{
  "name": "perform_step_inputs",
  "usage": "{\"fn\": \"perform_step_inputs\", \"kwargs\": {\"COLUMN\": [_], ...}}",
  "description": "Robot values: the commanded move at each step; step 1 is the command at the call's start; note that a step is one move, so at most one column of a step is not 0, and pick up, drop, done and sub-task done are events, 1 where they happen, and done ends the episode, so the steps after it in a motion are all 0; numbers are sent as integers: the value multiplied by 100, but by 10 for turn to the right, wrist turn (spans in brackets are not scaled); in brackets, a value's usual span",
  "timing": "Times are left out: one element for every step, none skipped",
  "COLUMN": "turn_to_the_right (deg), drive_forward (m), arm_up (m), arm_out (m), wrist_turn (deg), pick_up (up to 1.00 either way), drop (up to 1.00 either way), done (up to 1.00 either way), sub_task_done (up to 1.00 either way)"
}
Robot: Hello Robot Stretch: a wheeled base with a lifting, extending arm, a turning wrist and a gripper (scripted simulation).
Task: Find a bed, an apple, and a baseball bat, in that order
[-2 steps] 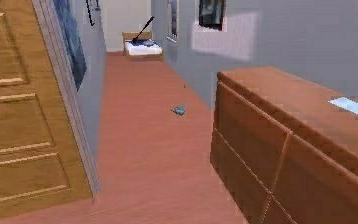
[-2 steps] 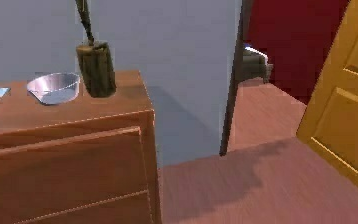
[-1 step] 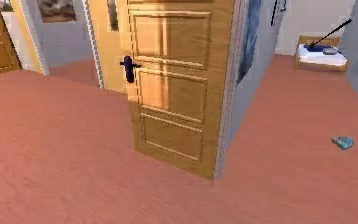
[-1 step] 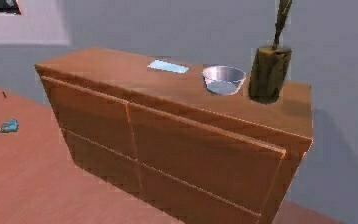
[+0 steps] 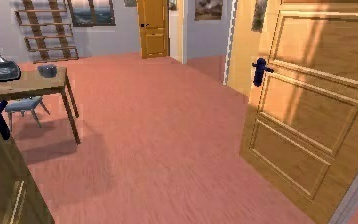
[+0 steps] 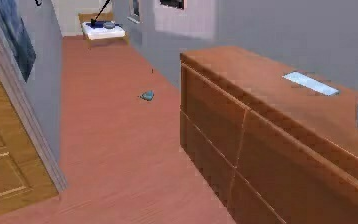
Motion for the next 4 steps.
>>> {"fn": "perform_step_inputs", "kwargs": {"turn_to_the_right": [0,0,60,0], "drive_forward": [100,55,0,100], "arm_up": [0,0,0,0], "arm_out": [0,0,0,0], "wrist_turn": [0,0,0,0], "pick_up": [0,0,0,0], "drop": [0,0,0,0], "done": [0,0,0,0], "sub_task_done": [0,0,0,0]}}
